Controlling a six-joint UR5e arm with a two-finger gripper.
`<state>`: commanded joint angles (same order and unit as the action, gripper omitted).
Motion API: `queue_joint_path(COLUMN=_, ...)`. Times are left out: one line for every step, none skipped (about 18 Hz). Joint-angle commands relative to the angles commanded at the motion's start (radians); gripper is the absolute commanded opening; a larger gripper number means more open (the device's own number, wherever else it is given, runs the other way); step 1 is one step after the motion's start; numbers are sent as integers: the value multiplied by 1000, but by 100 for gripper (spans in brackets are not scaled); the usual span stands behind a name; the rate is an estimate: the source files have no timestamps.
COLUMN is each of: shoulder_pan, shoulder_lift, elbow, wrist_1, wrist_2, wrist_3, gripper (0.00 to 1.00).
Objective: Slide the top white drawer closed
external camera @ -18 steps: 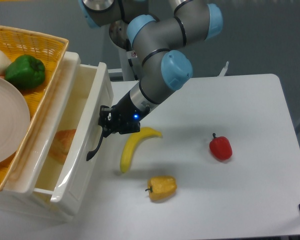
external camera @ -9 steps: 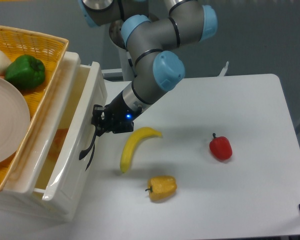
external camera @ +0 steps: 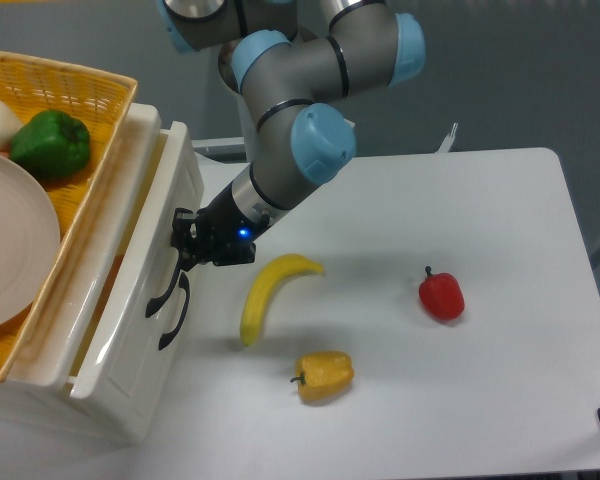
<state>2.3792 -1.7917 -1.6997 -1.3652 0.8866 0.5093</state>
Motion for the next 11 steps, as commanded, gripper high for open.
queue_joint_path(shoulder_pan=-2, shoulder_lift=0, elbow=0, wrist_1=0, wrist_2=-2, wrist_3=0, gripper=0)
queue_joint_path(shoulder_pan=-8, shoulder_lift=0, elbow=0, wrist_1=0, wrist_2=0, wrist_3=0, gripper=0)
queue_joint_path(shoulder_pan=-11, shoulder_lift=0, elbow=0, wrist_1=0, wrist_2=0, wrist_3=0, gripper=0)
queue_joint_path(shoulder_pan=-12, shoulder_lift=0, elbow=0, wrist_1=0, wrist_2=0, wrist_3=0, gripper=0)
queue_joint_path(shoulder_pan=-12, shoulder_lift=0, elbow=0, wrist_1=6, wrist_2=-2, wrist_3=-2, gripper=0)
queue_joint_path(shoulder_pan=-12, shoulder_lift=0, elbow=0, wrist_1=8, wrist_2=-2, wrist_3=-3, gripper=0)
queue_joint_path(shoulder_pan=-14, shoulder_lift=0, elbow=0, wrist_1=8, wrist_2=-2, wrist_3=-5, gripper=0)
queue_joint_path(shoulder_pan=-14, shoulder_lift=0, elbow=0, wrist_1=12, wrist_2=0, wrist_3=-6, gripper=0)
queue_joint_path(shoulder_pan=-17, shoulder_lift=0, elbow=0, wrist_1=12, wrist_2=0, wrist_3=-8, gripper=0)
queue_joint_path(shoulder_pan=-18, shoulder_lift=0, elbow=0, wrist_1=14, wrist_2=0, wrist_3=-11, gripper=0)
queue_joint_path(shoulder_pan=-20, shoulder_lift=0, elbow=0, wrist_1=14, wrist_2=0, wrist_3=-11, gripper=0)
